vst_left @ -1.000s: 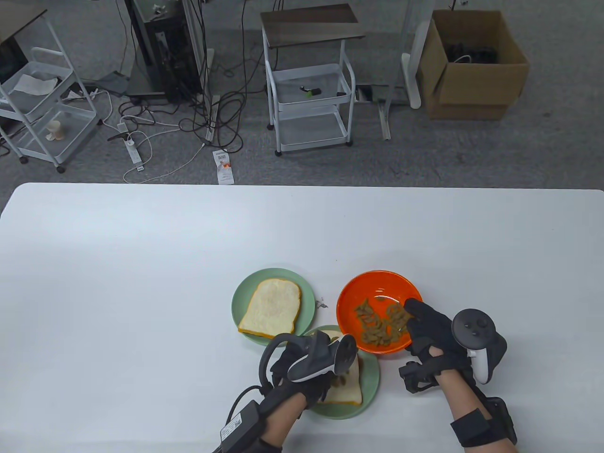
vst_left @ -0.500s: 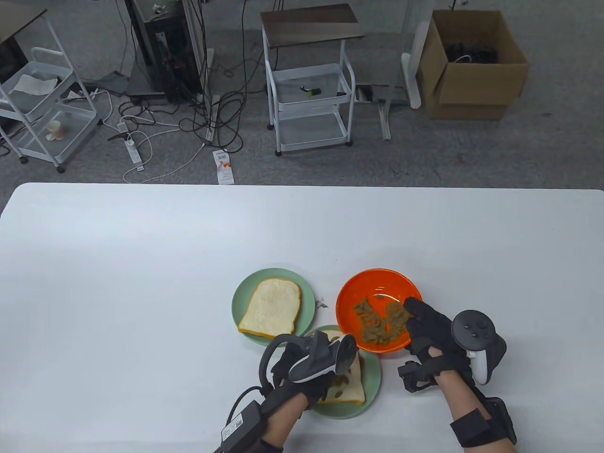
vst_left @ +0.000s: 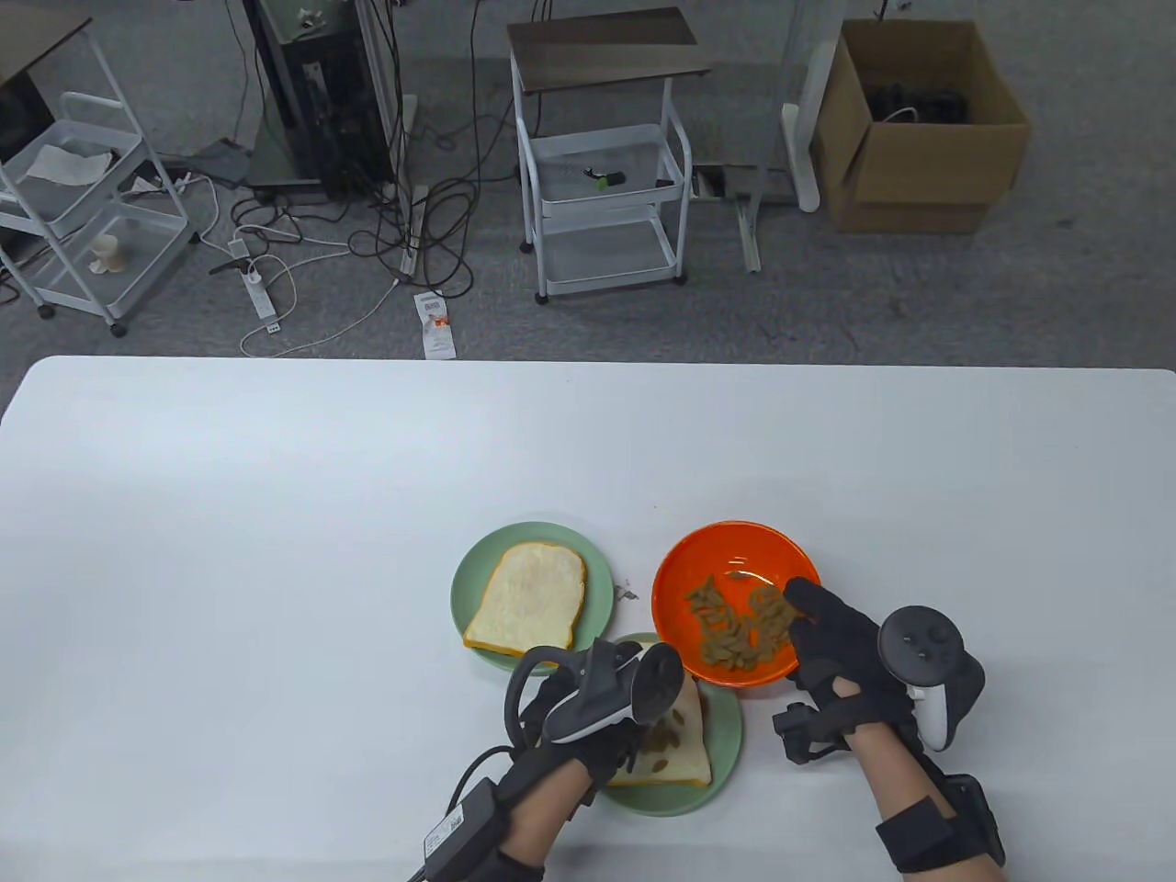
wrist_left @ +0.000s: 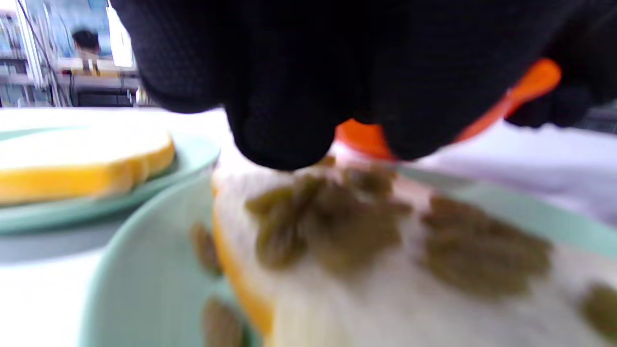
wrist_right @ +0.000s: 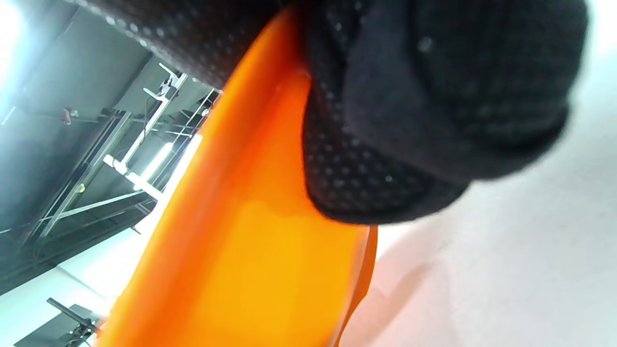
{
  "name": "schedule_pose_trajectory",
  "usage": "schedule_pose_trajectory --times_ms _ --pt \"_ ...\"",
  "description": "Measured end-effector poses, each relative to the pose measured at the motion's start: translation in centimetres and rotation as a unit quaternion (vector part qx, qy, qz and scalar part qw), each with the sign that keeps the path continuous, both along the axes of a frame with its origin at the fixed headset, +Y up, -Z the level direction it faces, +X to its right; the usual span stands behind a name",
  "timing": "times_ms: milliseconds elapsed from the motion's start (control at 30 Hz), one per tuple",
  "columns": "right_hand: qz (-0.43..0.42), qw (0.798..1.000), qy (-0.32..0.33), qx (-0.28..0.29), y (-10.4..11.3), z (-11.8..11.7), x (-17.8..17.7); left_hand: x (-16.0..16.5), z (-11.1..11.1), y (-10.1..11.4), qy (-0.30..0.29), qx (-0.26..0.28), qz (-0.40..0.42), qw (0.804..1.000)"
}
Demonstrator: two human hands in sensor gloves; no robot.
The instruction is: Sprinkle raisins onto toast
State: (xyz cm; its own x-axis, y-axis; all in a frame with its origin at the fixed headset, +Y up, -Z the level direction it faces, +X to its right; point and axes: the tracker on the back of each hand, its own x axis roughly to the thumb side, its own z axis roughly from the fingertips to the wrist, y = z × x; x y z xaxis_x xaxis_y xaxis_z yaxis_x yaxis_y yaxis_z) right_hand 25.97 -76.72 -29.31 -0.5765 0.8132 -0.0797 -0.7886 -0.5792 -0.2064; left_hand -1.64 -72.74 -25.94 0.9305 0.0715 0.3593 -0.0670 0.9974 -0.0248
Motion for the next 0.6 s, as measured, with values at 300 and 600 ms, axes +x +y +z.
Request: schedule_pose_trajectory --times_ms 300,600 --pt "-0.01 0.997 0.069 0.014 0.9 1.8 -3.5 1.0 1.7 1.4 0.011 0.119 -0.065 0.991" --pt "-0.027 0.991 0.121 0.043 1.6 4.9 -7.8 1.8 1.5 0.7 0.051 -0.011 -0.137 0.989"
